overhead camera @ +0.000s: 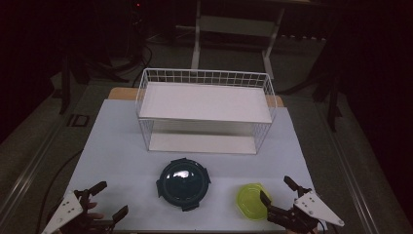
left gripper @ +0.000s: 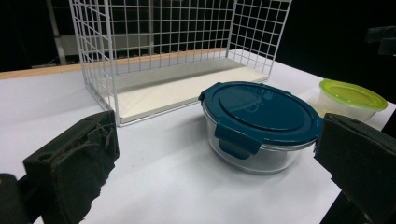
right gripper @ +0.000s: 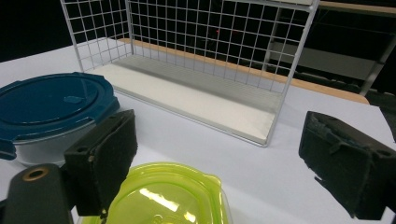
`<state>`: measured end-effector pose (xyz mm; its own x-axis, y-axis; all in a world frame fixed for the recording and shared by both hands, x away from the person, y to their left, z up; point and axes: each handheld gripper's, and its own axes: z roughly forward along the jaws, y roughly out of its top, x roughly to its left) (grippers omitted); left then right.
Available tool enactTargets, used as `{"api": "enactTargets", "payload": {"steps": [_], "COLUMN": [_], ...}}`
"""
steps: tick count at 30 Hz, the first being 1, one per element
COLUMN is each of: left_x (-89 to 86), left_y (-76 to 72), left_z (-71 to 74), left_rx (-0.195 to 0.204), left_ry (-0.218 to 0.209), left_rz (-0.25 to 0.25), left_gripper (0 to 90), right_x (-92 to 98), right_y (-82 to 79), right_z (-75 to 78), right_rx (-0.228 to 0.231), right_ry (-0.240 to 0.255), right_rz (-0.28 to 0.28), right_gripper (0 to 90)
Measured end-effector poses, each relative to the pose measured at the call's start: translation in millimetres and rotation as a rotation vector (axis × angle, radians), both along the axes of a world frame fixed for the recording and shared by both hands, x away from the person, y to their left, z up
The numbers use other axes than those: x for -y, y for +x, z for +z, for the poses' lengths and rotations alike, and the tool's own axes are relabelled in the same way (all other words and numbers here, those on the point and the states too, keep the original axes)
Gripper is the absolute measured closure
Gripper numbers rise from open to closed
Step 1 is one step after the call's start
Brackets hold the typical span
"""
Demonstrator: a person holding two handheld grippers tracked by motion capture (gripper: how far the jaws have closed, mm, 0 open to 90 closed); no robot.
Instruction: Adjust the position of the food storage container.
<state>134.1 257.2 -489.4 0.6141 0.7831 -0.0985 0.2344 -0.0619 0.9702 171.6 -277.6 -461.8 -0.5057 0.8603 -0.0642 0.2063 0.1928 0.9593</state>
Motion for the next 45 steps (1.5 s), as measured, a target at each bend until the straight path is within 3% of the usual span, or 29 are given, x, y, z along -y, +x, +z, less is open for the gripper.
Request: {"api": "enactTargets", "payload": {"steps": [13, 16, 25, 29, 32, 35, 45], "left_x": [-1.1, -1.4, -0.8, -0.8, -1.3, -1.4, -1.5], "left_y": [-2.6, -3.4, -4.1, -4.2, -4.4, -4.4, -4.8], "left_z": [2.5, 3.0, 3.9, 4.0, 4.2, 4.2, 4.3], "left_rx": [0.022, 0.028, 0.040, 0.042, 0.042, 0.043, 0.046], "left_ry": [-0.007, -0.011, -0.023, -0.027, -0.030, -0.031, -0.027], "left_rz": [0.004, 0.005, -0.001, -0.001, 0.000, -0.002, -0.008], "left_gripper": [0.0, 0.0, 0.0, 0.0, 0.0, 0.0, 0.0], "right_x": [0.6, 0.7, 4.2, 2.3, -3.4, -9.4, -33.8], "right_y": [-3.2, -1.6, 12.9, 28.2, 39.1, 48.2, 76.9], "right_z": [17.9, 23.0, 40.5, 44.2, 43.5, 42.6, 32.4], "right_rx": [0.025, 0.020, -0.013, -0.047, -0.079, -0.110, -0.218], "right_ry": [0.031, 0.013, 0.023, 0.037, 0.016, 0.042, 0.010], "right_rz": [-0.022, -0.021, -0.006, 0.033, 0.045, 0.121, 0.285], "right_gripper": [12.5, 12.5, 12.3, 12.3, 12.7, 12.8, 23.8]}}
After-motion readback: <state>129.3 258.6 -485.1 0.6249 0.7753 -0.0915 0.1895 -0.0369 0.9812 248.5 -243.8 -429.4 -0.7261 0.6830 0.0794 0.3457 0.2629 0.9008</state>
